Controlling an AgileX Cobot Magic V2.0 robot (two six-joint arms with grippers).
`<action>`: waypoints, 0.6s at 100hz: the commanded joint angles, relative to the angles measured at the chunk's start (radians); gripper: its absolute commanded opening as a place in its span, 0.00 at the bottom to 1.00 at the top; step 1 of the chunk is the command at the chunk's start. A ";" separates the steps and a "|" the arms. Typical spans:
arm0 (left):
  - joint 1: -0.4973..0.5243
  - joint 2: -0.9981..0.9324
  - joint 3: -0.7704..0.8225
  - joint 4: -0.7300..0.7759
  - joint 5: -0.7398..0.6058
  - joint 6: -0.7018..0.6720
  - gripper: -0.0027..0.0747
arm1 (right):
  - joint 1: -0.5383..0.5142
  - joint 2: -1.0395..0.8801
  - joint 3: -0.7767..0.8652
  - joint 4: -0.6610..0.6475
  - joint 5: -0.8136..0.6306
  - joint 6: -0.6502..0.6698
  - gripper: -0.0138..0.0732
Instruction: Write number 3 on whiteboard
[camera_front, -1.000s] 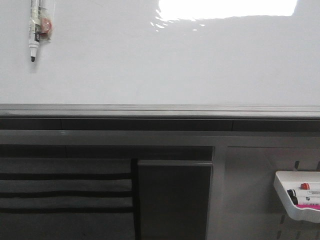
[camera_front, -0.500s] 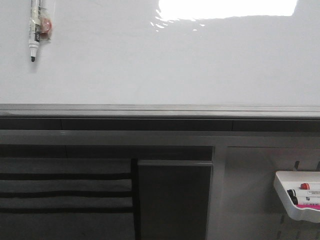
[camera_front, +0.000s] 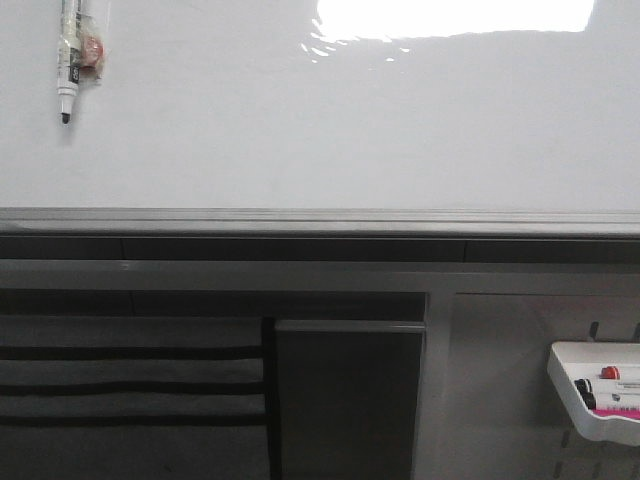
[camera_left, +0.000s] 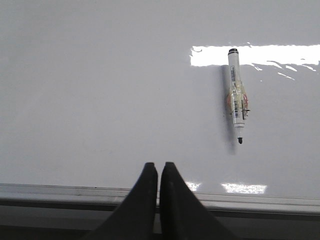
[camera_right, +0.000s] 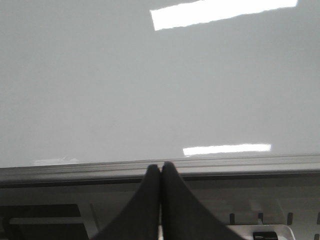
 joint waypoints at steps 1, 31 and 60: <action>0.003 -0.028 0.008 0.037 -0.078 -0.008 0.01 | -0.005 -0.016 0.025 -0.001 -0.084 -0.006 0.08; 0.003 -0.013 -0.186 0.031 0.084 -0.008 0.01 | -0.005 0.013 -0.174 0.044 0.085 -0.006 0.08; 0.003 0.228 -0.577 0.017 0.533 0.026 0.01 | -0.005 0.242 -0.502 0.042 0.368 -0.128 0.08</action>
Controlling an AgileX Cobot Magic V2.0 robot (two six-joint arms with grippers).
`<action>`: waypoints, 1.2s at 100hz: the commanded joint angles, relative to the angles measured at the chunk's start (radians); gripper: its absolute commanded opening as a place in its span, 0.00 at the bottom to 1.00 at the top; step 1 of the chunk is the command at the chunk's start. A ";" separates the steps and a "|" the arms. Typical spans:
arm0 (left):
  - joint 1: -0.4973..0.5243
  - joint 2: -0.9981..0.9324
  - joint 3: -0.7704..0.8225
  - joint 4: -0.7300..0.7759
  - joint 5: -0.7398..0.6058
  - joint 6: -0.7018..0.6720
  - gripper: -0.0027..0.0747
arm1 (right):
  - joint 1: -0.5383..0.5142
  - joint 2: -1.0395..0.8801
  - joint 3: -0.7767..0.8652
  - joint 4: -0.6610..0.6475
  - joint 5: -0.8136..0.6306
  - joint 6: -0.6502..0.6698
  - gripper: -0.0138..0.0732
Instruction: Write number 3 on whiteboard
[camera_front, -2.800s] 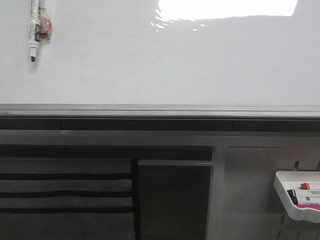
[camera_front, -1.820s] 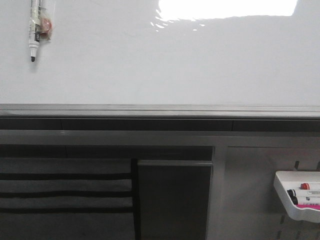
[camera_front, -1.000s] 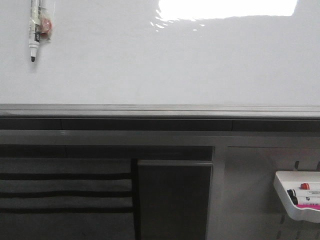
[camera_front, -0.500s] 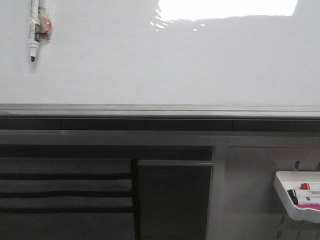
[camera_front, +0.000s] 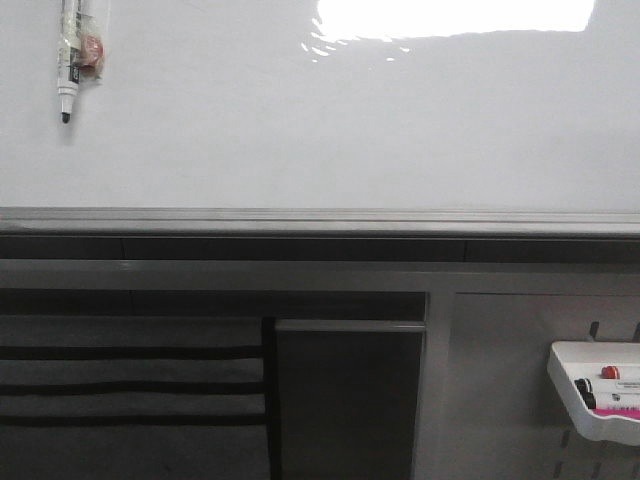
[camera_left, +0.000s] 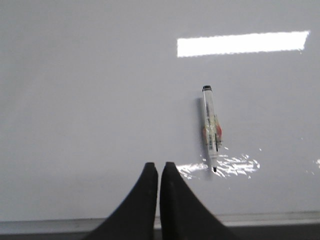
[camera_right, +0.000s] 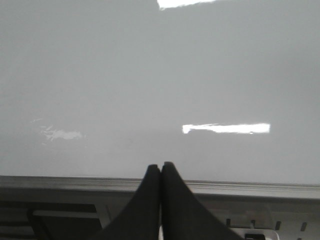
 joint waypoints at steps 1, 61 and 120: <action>0.003 0.111 -0.130 -0.012 0.089 0.019 0.01 | -0.005 0.099 -0.118 0.001 0.013 -0.058 0.08; 0.003 0.386 -0.235 -0.021 0.197 0.021 0.01 | -0.005 0.380 -0.239 0.003 0.089 -0.106 0.14; -0.151 0.651 -0.235 -0.157 -0.088 0.105 0.59 | 0.112 0.548 -0.240 0.530 0.066 -0.484 0.68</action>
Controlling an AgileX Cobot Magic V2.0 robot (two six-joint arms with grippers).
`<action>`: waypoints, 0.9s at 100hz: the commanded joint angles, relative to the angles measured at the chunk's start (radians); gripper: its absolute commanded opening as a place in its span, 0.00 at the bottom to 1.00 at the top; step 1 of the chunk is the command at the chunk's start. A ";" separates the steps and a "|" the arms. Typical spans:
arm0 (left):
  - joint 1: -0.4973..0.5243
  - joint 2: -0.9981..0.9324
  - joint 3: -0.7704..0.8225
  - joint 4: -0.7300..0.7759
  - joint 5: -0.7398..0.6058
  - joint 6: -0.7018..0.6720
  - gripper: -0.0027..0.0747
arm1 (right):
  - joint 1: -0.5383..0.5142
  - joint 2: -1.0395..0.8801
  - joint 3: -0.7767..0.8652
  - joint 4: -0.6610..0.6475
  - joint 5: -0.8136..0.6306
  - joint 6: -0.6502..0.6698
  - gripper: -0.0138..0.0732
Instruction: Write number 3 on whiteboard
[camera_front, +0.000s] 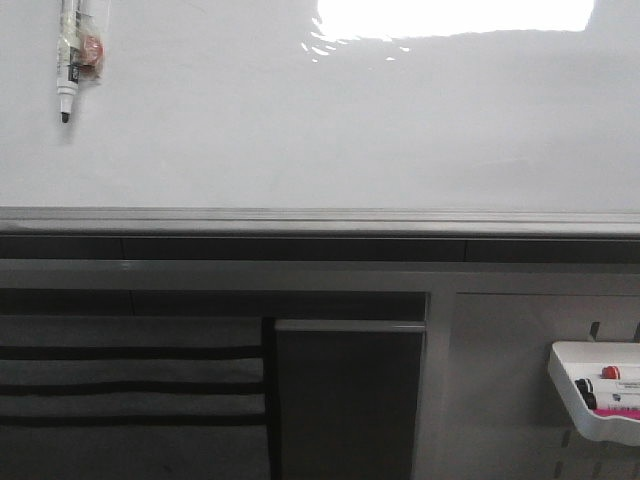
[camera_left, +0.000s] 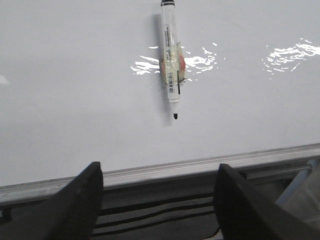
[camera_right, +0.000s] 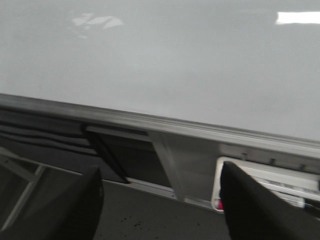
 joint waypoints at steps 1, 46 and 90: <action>-0.044 0.087 -0.034 -0.024 -0.137 0.004 0.59 | 0.047 0.017 -0.036 0.139 -0.066 -0.133 0.68; -0.142 0.476 -0.048 -0.016 -0.585 0.004 0.57 | 0.277 0.039 -0.044 0.169 -0.079 -0.167 0.68; -0.142 0.692 -0.165 -0.016 -0.643 0.004 0.57 | 0.277 0.039 -0.044 0.169 -0.085 -0.167 0.68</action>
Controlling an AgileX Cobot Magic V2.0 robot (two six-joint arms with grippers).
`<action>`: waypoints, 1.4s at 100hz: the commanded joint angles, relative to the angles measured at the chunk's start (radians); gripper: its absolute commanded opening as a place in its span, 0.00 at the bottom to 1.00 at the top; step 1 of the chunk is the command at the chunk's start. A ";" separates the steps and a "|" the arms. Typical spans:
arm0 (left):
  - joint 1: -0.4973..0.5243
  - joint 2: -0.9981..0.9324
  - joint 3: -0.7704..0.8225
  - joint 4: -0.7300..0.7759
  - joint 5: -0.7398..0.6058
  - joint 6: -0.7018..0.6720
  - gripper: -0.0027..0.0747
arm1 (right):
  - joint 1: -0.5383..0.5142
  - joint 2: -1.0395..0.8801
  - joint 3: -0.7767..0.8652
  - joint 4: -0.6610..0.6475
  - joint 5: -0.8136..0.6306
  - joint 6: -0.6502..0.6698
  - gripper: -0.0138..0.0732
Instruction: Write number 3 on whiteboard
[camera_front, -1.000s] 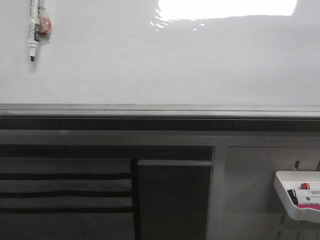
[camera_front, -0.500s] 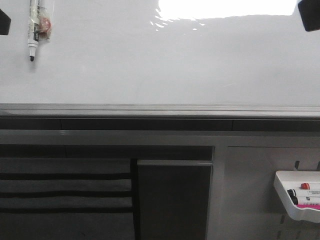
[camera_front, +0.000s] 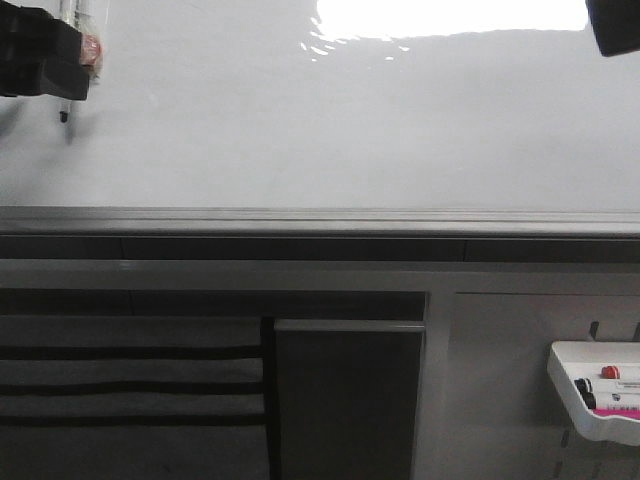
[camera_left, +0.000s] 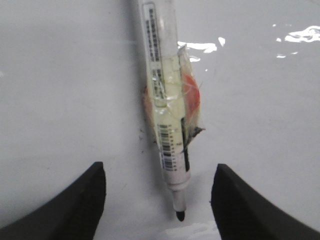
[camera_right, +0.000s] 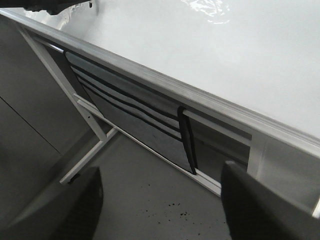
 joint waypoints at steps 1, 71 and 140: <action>-0.008 0.006 -0.053 -0.009 -0.077 0.004 0.57 | 0.002 0.002 -0.038 0.025 -0.064 -0.013 0.68; -0.008 0.028 -0.073 -0.006 -0.074 0.004 0.14 | 0.002 0.002 -0.038 0.002 -0.066 -0.013 0.68; -0.273 -0.279 -0.211 -0.105 0.993 0.515 0.08 | -0.019 0.251 -0.304 -0.004 0.335 -0.116 0.68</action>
